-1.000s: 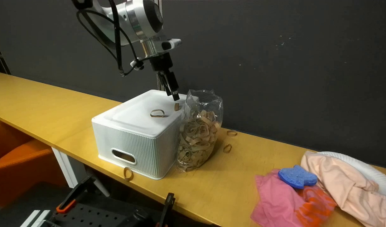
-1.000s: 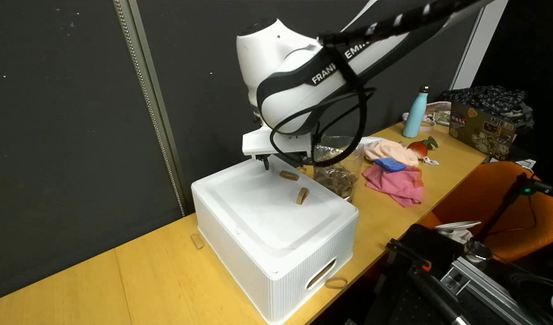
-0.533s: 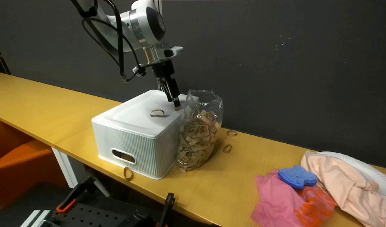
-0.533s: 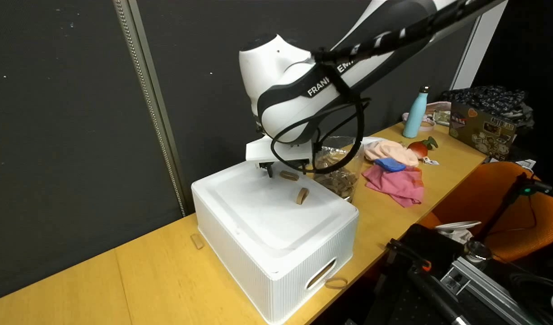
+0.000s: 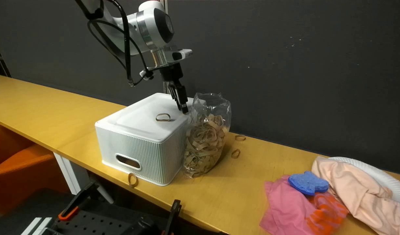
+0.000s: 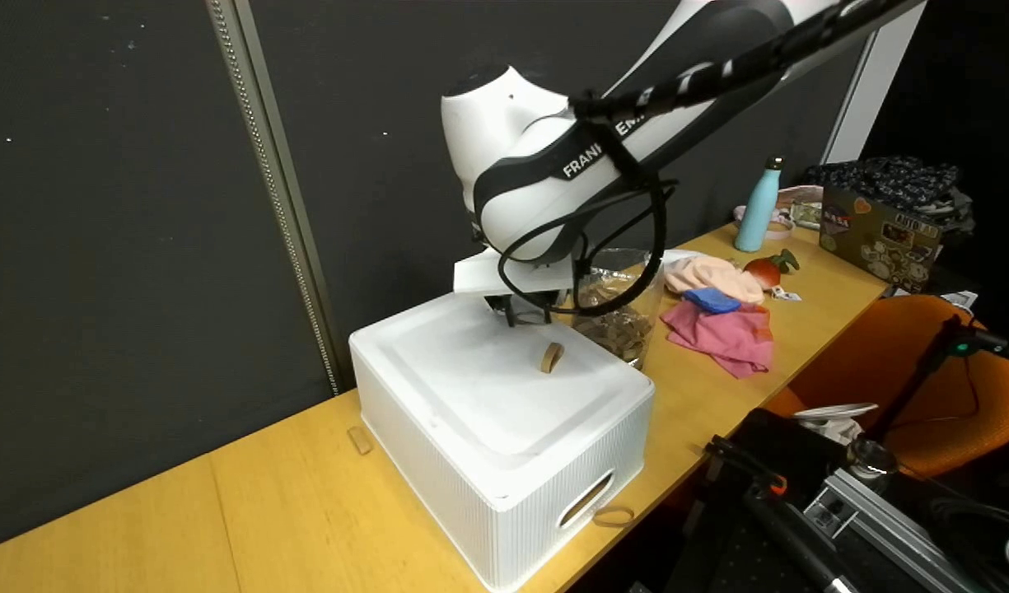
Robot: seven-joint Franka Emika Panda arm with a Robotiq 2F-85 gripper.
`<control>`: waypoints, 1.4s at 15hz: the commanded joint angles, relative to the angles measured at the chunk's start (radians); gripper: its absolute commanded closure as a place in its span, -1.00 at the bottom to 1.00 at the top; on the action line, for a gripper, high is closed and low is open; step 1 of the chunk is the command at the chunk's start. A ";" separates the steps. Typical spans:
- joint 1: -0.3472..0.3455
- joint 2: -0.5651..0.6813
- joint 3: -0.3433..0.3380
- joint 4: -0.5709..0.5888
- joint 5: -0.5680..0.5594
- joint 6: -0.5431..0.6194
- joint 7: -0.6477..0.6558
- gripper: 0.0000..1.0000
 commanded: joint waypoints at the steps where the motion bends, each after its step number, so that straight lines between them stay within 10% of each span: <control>1: 0.014 0.002 -0.017 0.013 0.020 0.003 -0.020 0.46; 5: 0.020 -0.021 -0.015 -0.011 0.018 0.007 -0.011 0.99; 21: -0.026 -0.427 -0.015 -0.328 -0.055 -0.014 0.075 0.99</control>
